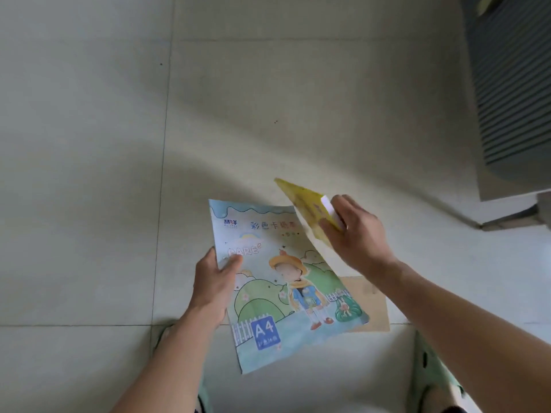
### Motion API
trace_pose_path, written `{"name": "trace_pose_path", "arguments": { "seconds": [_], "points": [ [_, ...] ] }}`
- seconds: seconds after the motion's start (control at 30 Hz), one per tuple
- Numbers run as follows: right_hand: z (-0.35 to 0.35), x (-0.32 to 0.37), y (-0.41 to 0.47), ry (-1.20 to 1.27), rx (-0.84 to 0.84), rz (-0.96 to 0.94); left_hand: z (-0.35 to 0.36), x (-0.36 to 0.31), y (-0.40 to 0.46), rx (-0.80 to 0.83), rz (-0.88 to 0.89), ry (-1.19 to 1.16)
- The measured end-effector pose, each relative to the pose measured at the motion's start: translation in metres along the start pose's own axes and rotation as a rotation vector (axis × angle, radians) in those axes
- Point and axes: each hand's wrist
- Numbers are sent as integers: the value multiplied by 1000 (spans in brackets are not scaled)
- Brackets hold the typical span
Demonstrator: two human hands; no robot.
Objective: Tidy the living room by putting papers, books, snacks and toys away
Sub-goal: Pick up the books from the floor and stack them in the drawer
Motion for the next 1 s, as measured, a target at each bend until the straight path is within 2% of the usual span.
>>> {"name": "trace_pose_path", "arguments": {
  "seconds": [0.1,0.2,0.33,0.57,0.67,0.73,0.8,0.9,0.93,1.0],
  "points": [
    [7,21,-4,-156,62,-390,14,-17,-4,32,-72,-177],
    [23,38,-16,-206,108,-616,18,-23,-2,20,-184,-318],
    [38,45,-27,-163,76,-705,10,-17,1,-55,-262,-382],
    [49,51,-35,-91,68,-774,1,-19,5,56,-231,-408],
    [48,43,-42,-83,125,-809,-1,-9,7,13,-195,-337],
    [51,29,-54,-56,219,-775,-6,-1,12,-27,-122,-252],
    [57,4,-69,-92,262,-637,-10,8,16,-49,-45,-169],
    [64,-46,-85,-247,265,-231,-16,21,22,-40,14,-109],
    [68,-62,-90,-341,340,-84,-17,28,24,-35,20,-102],
    [76,-89,-97,-529,548,94,-18,43,27,-26,4,-89]
  ]
}}
Point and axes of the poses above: each hand's wrist, its own y-axis towards the middle knuckle, its own z-axis out of the palm, x = y × z, and after that the axes turned 2 degrees about -y, right-handed
